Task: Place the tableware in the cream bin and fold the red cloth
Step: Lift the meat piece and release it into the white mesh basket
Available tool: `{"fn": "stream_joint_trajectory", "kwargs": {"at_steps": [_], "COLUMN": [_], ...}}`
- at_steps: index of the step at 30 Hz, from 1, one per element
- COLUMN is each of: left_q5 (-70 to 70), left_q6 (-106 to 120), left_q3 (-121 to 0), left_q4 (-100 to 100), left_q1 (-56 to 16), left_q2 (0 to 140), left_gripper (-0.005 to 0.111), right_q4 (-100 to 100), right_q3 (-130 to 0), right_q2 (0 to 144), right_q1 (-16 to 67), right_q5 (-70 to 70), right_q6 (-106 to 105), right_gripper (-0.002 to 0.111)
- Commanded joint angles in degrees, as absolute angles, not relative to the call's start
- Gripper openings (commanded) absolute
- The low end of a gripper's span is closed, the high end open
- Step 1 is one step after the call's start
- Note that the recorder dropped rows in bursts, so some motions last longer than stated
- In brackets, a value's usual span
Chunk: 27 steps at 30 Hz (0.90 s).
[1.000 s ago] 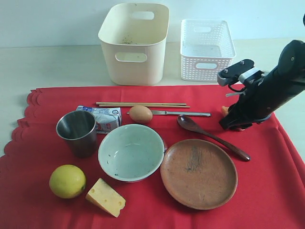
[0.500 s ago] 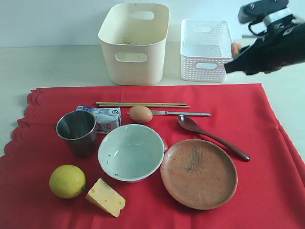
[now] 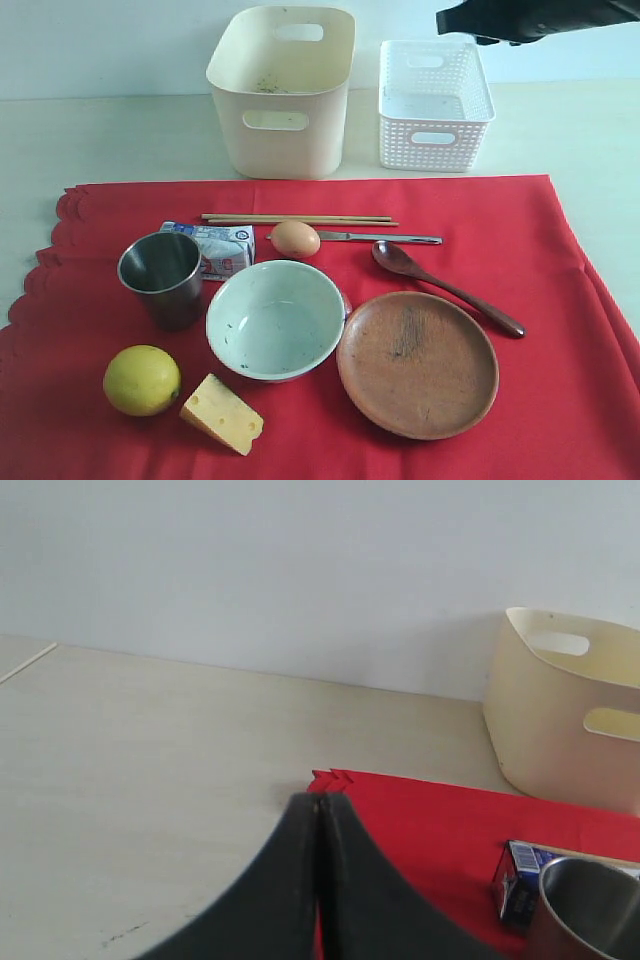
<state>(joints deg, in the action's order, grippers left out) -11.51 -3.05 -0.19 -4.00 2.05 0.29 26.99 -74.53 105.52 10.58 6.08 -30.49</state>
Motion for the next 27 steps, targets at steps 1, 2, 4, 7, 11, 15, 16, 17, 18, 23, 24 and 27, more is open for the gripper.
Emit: {"fn": "stream_joint_trajectory", "kwargs": {"at_steps": [1, 2, 4, 7, 11, 15, 16, 17, 18, 23, 24, 27], "left_q5": [-11.4, -11.4, -11.4, -11.4, -11.4, -11.4, -11.4, -11.4, -11.4, -11.4, -11.4, -11.4], "left_q6": [-2.7, -2.7, -2.7, -2.7, -2.7, -2.7, -2.7, -2.7, -2.7, -2.7, -2.7, -2.7], "left_q3": [0.0, 0.0, 0.0, 0.0, 0.0, 0.0, 0.0, 0.0, 0.0, 0.0, 0.0, 0.0], "left_q4": [-4.2, -4.2, -4.2, -4.2, -4.2, -4.2, -4.2, -4.2, -4.2, -4.2, -4.2, -4.2], "left_q1": [2.1, 2.1, 2.1, 2.1, 2.1, 2.1, 2.1, 2.1, 2.1, 2.1, 2.1, 2.1], "left_q2": [0.0, 0.0, 0.0, 0.0, 0.0, 0.0, 0.0, 0.0, 0.0, 0.0, 0.0, 0.0], "left_gripper": [0.000, 0.000, 0.000, 0.000, 0.000, 0.000, 0.000, 0.000, 0.000, 0.000, 0.000, 0.000], "right_q4": [27.0, 27.0, 27.0, 26.9, 26.1, 24.8, 24.8, 24.8, 24.8, 25.1, 25.1, 25.0], "right_q3": [-82.1, -83.5, -85.9, -88.1, -88.4, -88.4, -88.4, -88.4, -88.4, -88.4, -88.4, -88.4], "right_q2": [113.3, 114.7, 117.8, 121.4, 124.2, 125.3, 125.4, 125.4, 125.4, 125.4, 125.3, 124.2], "right_q1": [10.7, 10.7, 10.7, 10.7, 10.7, 10.7, 10.7, 10.7, 10.7, 10.7, 10.7, 10.7], "right_q5": [8.3, 8.3, 8.3, 8.3, 7.3, 7.0, 7.0, 7.2, 7.4, 9.0, 9.5, 12.9], "right_q6": [-30.4, -30.4, -30.4, -30.4, -30.6, -30.6, -30.6, -30.6, -30.4, -30.4, -30.4, -30.4], "right_gripper": [0.000, 0.000, 0.000, 0.000, 0.002, 0.016, 0.021, 0.027, 0.034, 0.054, 0.057, 0.070]}}
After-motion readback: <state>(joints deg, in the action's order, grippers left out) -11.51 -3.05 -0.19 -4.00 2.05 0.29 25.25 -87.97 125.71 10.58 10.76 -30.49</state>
